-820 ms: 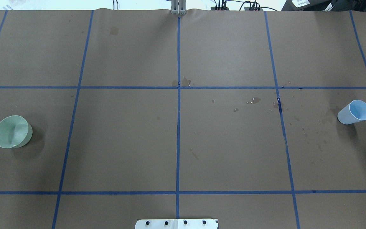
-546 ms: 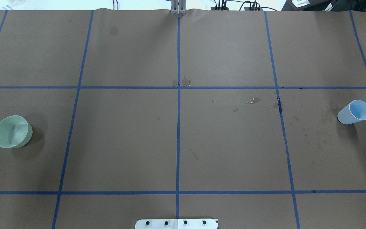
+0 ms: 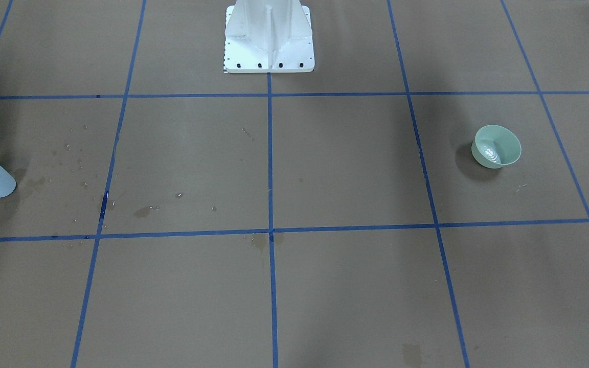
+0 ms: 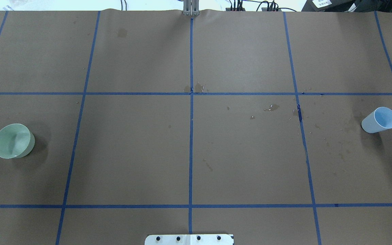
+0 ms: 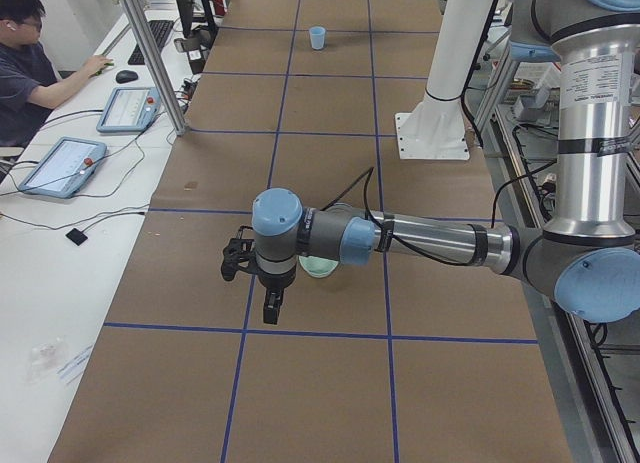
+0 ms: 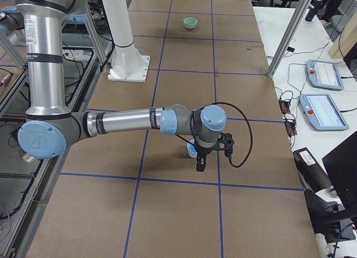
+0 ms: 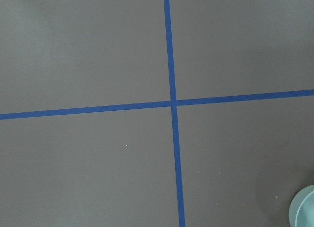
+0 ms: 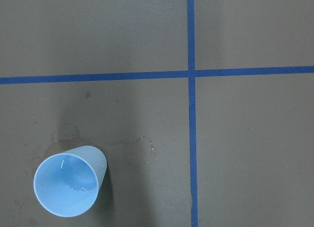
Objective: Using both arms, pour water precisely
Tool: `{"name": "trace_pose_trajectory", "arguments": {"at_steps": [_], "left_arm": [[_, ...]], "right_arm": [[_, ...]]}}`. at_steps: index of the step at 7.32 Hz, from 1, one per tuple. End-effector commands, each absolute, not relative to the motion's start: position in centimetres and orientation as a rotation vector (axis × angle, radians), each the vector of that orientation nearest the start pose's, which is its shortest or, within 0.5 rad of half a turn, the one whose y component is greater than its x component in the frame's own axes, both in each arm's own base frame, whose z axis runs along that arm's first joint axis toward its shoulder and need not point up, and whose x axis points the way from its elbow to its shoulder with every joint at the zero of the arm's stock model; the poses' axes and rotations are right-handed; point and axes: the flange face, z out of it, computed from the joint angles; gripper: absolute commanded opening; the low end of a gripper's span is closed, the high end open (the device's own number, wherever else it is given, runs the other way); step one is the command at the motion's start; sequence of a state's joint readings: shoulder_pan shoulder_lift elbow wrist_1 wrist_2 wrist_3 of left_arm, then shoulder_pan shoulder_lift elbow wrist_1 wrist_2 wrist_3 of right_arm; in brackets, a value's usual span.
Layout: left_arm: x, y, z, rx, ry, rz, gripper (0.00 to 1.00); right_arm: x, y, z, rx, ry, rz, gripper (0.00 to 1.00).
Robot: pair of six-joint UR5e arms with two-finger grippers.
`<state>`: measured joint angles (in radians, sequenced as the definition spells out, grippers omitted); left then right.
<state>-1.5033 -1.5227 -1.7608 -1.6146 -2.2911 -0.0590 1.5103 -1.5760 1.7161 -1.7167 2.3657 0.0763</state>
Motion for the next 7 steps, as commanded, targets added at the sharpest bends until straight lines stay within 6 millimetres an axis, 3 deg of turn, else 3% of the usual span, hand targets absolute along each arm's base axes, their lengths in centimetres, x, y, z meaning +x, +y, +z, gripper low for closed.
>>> {"name": "trace_pose_trajectory", "arguments": {"at_steps": [1, 2, 4, 6, 7], "left_arm": [[-0.5, -50.2, 56.5, 0.15, 0.736, 0.137, 1.0], [-0.4, -50.9, 55.8, 0.146, 0.743, 0.103, 1.0], [4.8, -50.5, 55.1, 0.114, 0.816, -0.039, 1.0], [10.5, -47.5, 56.2, 0.102, 0.9, -0.151, 1.0], [12.1, -46.2, 58.0, 0.119, 0.913, -0.159, 1.0]], "right_arm": [[3.7, -48.8, 60.0, -0.049, -0.795, 0.02, 0.99], [4.0, -48.8, 59.9, -0.044, -0.795, 0.023, 0.99], [4.0, -48.8, 59.6, -0.04, -0.797, 0.022, 0.99], [4.0, -48.7, 59.7, -0.042, -0.797, 0.024, 0.99], [4.0, -48.8, 59.6, -0.04, -0.797, 0.022, 0.99]]}}
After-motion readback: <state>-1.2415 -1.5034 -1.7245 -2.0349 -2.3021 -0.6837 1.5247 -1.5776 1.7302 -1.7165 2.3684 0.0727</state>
